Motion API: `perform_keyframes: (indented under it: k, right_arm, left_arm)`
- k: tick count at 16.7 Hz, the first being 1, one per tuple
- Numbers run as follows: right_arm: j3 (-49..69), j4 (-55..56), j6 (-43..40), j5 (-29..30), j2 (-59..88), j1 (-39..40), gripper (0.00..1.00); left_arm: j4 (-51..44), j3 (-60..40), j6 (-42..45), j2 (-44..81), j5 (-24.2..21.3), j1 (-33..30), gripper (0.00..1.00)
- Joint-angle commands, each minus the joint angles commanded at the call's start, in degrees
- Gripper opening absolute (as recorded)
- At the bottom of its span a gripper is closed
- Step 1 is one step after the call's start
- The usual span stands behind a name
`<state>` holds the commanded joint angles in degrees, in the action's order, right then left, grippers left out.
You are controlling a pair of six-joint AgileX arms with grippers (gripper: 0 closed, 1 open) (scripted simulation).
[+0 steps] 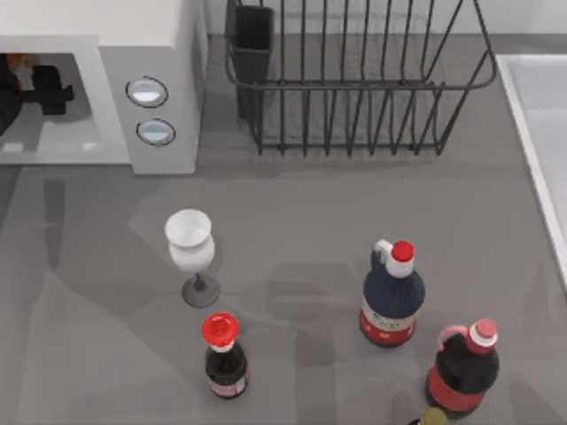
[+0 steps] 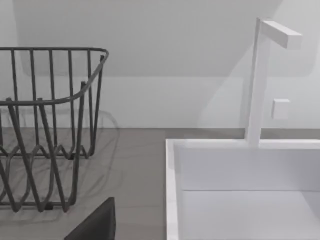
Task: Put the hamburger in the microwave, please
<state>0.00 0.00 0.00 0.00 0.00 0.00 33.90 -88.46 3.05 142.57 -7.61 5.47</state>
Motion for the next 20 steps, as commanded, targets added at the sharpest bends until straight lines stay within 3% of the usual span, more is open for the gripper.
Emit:
perform_keyframes:
  k: [11, 19, 20]
  right_arm:
    - [0.0, 0.0, 0.0, 0.0, 0.0, 0.0, 1.00]
    - [0.0, 0.0, 0.0, 0.0, 0.0, 0.0, 1.00]
    - [0.0, 0.0, 0.0, 0.0, 0.0, 0.0, 1.00]
  left_arm:
    - [0.0, 0.0, 0.0, 0.0, 0.0, 0.0, 0.98]
    - [0.0, 0.0, 0.0, 0.0, 0.0, 0.0, 1.00]
    - [4.9, 14.6, 0.0, -8.6, 0.0, 1.7, 1.00]
